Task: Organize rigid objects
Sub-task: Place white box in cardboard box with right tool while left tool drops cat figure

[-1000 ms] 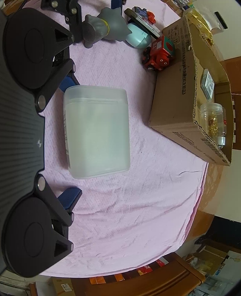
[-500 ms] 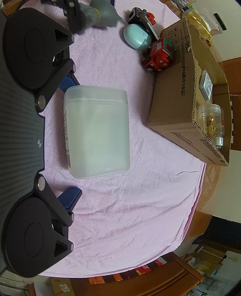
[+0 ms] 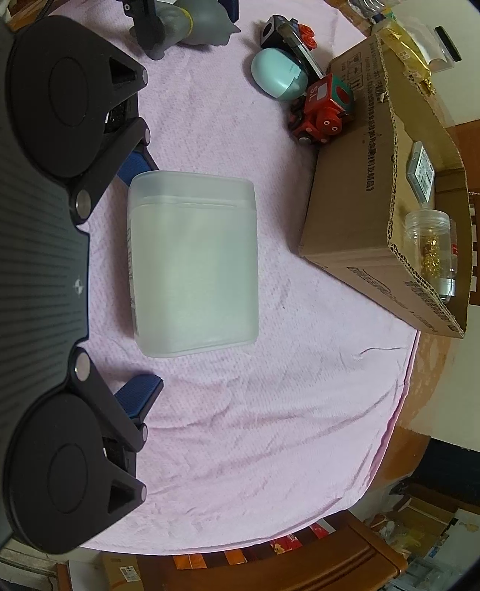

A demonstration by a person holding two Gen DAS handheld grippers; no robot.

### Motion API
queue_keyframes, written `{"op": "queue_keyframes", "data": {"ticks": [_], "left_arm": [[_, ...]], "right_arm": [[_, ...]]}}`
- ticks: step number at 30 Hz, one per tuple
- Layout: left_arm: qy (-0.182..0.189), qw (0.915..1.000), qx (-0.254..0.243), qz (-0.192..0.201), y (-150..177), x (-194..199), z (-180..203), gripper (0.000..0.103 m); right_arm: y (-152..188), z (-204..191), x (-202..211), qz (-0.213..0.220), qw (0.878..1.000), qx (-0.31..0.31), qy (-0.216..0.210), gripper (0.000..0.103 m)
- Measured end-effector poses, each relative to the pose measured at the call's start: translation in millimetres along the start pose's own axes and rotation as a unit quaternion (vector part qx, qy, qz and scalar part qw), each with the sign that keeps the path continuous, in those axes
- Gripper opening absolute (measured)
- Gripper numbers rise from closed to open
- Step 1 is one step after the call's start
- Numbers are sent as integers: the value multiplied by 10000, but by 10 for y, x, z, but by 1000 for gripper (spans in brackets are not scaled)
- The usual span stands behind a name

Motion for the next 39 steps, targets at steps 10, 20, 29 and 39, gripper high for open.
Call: {"op": "queue_keyframes", "data": {"ticks": [10, 20, 29, 39], "left_arm": [[208, 9998, 38, -69, -13, -6, -23, 76], [297, 9993, 114, -191, -60, 16, -46, 72], [214, 9990, 175, -364, -87, 163, -118, 72], [34, 9996, -129, -245, -272, 627, -220, 72]], "right_arm": [[-119, -39, 88, 206, 9997, 120, -42, 103], [-223, -120, 89, 97, 9995, 264, 125, 91], [-253, -120, 232, 80, 9992, 404, 20, 86], [-363, -222, 855, 385, 9940, 965, -335, 86]]}}
Point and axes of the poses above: each gripper's, at about its wrist camera, not at the fingertips, and x roughly against the way its jaws point, z to its right, y to its underside, the point moved 4 cm from there along -x, roughly the way its jaws point, and after that the axes turned 10 degrees about -z, right-handed, at the moved point
